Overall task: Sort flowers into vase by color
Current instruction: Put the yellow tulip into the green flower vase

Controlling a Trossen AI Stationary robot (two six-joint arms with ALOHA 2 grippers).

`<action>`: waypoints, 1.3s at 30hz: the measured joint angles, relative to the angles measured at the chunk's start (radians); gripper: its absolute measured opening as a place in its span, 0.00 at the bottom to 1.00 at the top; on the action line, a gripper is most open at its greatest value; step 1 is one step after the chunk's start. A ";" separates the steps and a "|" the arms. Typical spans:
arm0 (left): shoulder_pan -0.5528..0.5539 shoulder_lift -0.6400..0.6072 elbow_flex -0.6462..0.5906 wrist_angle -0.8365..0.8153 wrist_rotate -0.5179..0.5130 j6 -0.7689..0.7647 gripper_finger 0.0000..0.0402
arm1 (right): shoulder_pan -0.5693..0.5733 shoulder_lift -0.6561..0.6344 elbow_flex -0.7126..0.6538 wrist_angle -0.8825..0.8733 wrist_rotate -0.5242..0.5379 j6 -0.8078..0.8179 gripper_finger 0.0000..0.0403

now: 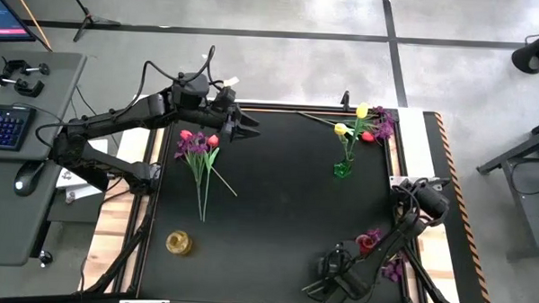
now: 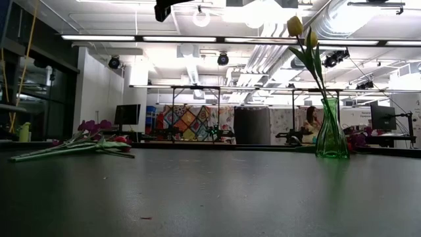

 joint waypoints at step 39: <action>0.000 0.000 0.000 -0.001 0.000 0.001 0.51 | -0.069 0.003 -0.060 0.100 -0.017 -0.073 0.15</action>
